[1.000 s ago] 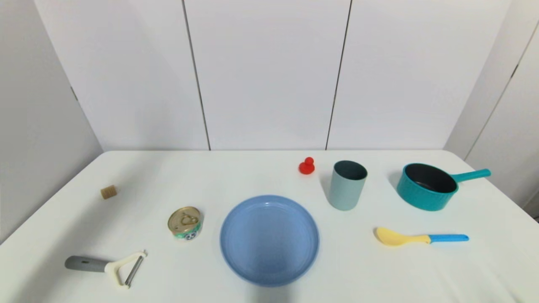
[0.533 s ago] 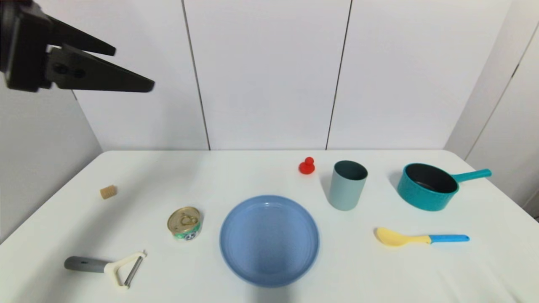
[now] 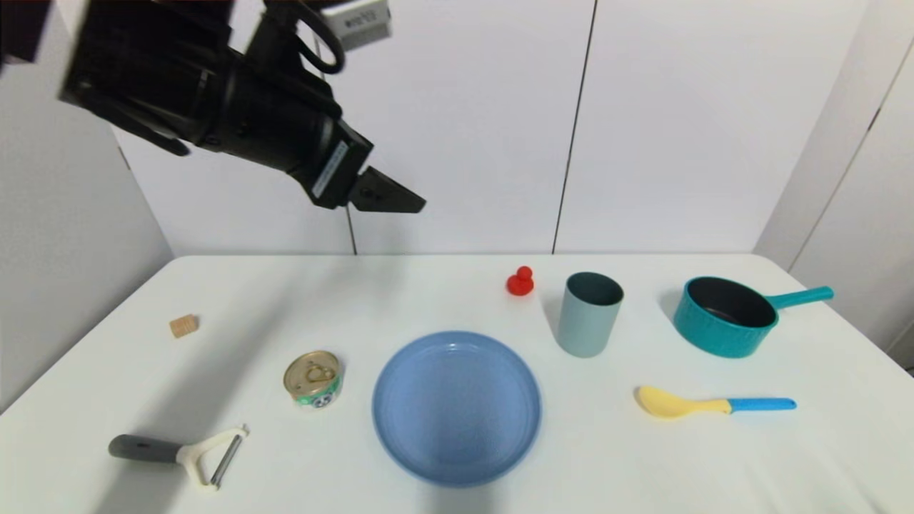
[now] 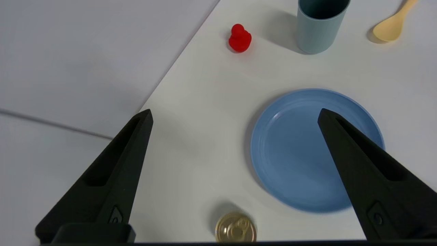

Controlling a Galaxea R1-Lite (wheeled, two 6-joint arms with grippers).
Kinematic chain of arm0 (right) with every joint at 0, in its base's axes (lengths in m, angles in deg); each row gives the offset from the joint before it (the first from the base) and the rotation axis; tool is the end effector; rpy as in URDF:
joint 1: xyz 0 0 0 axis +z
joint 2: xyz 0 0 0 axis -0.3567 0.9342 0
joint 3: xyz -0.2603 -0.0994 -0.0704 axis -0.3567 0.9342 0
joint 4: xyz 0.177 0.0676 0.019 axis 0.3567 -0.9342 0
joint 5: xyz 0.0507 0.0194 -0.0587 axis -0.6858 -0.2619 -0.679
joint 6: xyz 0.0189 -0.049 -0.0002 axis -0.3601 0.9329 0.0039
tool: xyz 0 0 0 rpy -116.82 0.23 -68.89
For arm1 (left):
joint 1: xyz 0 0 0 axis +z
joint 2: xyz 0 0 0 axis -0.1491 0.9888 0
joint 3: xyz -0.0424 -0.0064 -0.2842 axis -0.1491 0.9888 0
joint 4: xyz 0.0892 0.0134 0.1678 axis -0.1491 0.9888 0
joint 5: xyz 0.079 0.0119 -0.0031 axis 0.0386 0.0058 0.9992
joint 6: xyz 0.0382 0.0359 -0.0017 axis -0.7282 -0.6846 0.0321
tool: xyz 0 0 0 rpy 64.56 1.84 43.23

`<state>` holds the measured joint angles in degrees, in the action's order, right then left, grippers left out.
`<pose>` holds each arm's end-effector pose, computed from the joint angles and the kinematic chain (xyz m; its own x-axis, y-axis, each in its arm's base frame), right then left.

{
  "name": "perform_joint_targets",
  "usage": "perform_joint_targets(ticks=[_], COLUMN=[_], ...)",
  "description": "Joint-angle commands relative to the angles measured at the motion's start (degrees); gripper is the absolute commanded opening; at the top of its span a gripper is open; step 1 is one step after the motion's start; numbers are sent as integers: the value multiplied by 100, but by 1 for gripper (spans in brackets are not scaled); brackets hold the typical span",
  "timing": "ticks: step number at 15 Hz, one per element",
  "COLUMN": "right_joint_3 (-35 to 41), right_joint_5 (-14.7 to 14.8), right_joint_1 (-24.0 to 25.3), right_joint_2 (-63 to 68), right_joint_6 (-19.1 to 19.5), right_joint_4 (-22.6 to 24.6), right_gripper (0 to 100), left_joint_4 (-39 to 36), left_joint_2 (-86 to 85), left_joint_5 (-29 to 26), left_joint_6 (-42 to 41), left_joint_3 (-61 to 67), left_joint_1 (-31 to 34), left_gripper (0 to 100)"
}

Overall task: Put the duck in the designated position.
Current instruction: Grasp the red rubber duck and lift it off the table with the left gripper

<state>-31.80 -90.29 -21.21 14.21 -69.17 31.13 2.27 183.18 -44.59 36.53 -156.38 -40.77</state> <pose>0.0199 0.0005 0.0789 0.9996 0.0050 0.0260 -0.0048 1.0000 -0.0076 0.2720 -0.1821 0.3221 0.6200 -0.5947 -0.5118 0.7782 0.5493 0.3045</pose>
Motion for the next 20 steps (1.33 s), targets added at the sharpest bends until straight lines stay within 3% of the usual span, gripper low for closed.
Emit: perform_joint_targets(ticks=[1,7,11,16,20], right_joint_3=[53,53,53,53,53], right_joint_5=[-2,-2,-2,-2,-2], right_joint_1=[4,4,-5,4,-5], right_joint_2=[-2,-2,-2,-2,-2], right_joint_6=[2,2,2,2,2], right_joint_4=[7,7,7,7,7], right_gripper=[100,100,100,100,100], left_joint_4=[-670,-1610,-2709,-4388,-4607], left_joint_2=[1275,2611,3306,4035,4167], left_joint_5=[2,19,10,-7,10], left_joint_6=[153,435,549,1340,1691], left_joint_3=[-1,-1,-1,-1,-9], left_joint_1=[-217,-235,-322,-516,-612], left_gripper=[100,100,100,100,100])
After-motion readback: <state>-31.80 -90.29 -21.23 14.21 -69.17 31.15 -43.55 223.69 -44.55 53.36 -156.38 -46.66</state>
